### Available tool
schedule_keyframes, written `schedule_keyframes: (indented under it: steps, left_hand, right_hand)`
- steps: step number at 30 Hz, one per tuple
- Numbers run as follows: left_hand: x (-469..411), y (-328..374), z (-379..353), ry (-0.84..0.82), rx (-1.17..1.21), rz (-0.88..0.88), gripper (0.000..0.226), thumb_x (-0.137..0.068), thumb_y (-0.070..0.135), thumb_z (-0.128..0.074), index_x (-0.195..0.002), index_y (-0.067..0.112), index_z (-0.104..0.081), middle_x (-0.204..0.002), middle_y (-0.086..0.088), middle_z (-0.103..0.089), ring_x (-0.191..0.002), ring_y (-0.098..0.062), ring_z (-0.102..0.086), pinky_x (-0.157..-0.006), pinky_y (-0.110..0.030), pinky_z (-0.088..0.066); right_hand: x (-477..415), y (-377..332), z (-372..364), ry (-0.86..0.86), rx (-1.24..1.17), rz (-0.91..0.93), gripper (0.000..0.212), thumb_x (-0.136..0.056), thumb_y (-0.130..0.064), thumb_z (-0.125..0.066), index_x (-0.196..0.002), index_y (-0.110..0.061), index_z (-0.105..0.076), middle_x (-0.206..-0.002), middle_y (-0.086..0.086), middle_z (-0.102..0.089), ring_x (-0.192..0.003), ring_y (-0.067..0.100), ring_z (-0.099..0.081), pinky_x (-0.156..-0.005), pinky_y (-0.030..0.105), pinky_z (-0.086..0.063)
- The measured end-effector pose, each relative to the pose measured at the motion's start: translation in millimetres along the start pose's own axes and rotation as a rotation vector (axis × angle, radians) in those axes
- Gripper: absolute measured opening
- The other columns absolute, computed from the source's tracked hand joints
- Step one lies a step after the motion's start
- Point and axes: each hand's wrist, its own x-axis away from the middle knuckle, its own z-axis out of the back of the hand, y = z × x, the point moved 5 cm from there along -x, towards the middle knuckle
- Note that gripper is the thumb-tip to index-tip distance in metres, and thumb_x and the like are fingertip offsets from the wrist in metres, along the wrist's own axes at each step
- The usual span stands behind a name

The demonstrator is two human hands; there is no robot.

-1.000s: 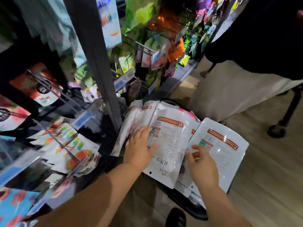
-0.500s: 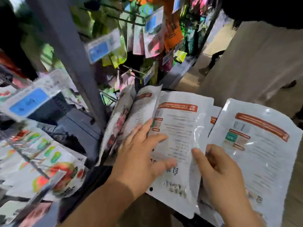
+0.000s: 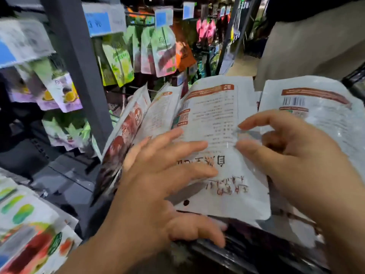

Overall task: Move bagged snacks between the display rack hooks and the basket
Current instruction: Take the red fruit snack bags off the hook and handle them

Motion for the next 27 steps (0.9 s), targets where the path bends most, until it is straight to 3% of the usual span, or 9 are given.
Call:
schedule_keyframes:
  steps: [3,7,10,13,16,18,21,24,27]
  left_hand:
    - [19,12,-7,0.153,-0.092,-0.153,0.049,-0.075,0.08,-0.05,-0.115,0.054,-0.061,-0.124,0.046,-0.047,-0.137,-0.005,-0.035,-0.106,-0.063,-0.028]
    - [33,18,-6,0.392,-0.048,-0.18,0.026,-0.078,0.047,-0.064,-0.103,0.043,-0.069,-0.106,0.031,-0.062,-0.128,-0.008,-0.046,-0.104,-0.057,-0.03]
    - [31,16,-3,0.422,0.023,-0.131,0.026,-0.084,0.043,-0.057,-0.109,0.041,-0.064,-0.097,0.031,-0.065,-0.126,0.002,-0.046,-0.112,-0.042,-0.021]
    - [30,21,5,0.473,0.049,-0.115,0.022,-0.087,0.044,-0.056,-0.106,0.043,-0.066,-0.091,0.035,-0.065,-0.123,0.006,-0.049,-0.115,-0.033,-0.018]
    - [28,30,20,0.526,0.052,-0.137,0.023,-0.086,0.046,-0.056,-0.108,0.044,-0.064,-0.089,0.038,-0.062,-0.12,0.009,-0.051,-0.112,-0.033,-0.025]
    - [28,37,32,0.552,0.049,-0.162,0.024,-0.086,0.046,-0.056,-0.107,0.041,-0.065,-0.09,0.035,-0.064,-0.118,0.01,-0.053,-0.107,-0.033,-0.03]
    - [31,47,50,0.568,0.023,-0.186,0.024,-0.084,0.044,-0.058,-0.106,0.038,-0.066,-0.092,0.035,-0.064,-0.116,0.013,-0.053,-0.099,-0.03,-0.035]
    - [38,58,66,0.593,0.036,-0.177,0.026,-0.083,0.042,-0.06,-0.108,0.038,-0.065,-0.101,0.036,-0.065,-0.111,0.011,-0.056,-0.092,-0.032,-0.043]
    - [46,71,84,0.595,0.101,-0.192,0.022,-0.083,0.038,-0.063,-0.104,0.034,-0.067,-0.095,0.023,-0.068,-0.093,0.005,-0.064,-0.079,-0.021,-0.05]
  right_hand:
    - [-1,-3,0,0.031,0.033,0.059,0.006,-0.087,-0.035,-0.069,-0.085,-0.031,-0.065,-0.062,0.003,-0.06,-0.044,0.006,-0.046,-0.044,0.015,-0.037]
    - [5,-8,2,0.051,-0.001,0.088,0.009,-0.09,-0.03,-0.068,-0.081,-0.029,-0.07,-0.063,0.0,-0.066,-0.046,0.009,-0.053,-0.044,0.017,-0.044]
    - [12,-14,6,0.043,-0.097,0.15,0.011,-0.091,-0.031,-0.065,-0.084,-0.03,-0.073,-0.076,-0.012,-0.073,-0.063,0.003,-0.065,-0.052,0.016,-0.048]
    - [18,-24,16,0.008,-0.09,0.321,0.03,-0.078,-0.065,-0.062,-0.088,-0.039,-0.074,-0.087,-0.021,-0.069,-0.082,-0.005,-0.062,-0.065,0.01,-0.045]
    - [21,-33,25,-0.073,-0.031,0.504,0.059,-0.057,-0.089,-0.059,-0.097,-0.047,-0.071,-0.1,-0.023,-0.054,-0.105,0.003,-0.055,-0.081,0.006,-0.04]
    - [19,-35,28,-0.084,0.004,0.578,0.059,-0.053,-0.086,-0.064,-0.098,-0.047,-0.069,-0.109,-0.026,-0.048,-0.115,0.002,-0.048,-0.09,0.004,-0.034]
    - [15,-44,24,0.021,0.034,0.665,0.042,-0.058,-0.07,-0.071,-0.094,-0.047,-0.067,-0.12,-0.028,-0.046,-0.123,-0.003,-0.043,-0.095,0.001,-0.028]
    - [15,-54,15,0.062,-0.008,0.721,0.035,-0.068,-0.057,-0.08,-0.095,-0.042,-0.063,-0.118,-0.028,-0.052,-0.121,-0.001,-0.046,-0.096,0.008,-0.033]
    - [18,-63,10,0.065,-0.034,0.778,0.035,-0.071,-0.055,-0.078,-0.098,-0.041,-0.061,-0.113,-0.021,-0.06,-0.116,0.002,-0.054,-0.096,0.017,-0.04]
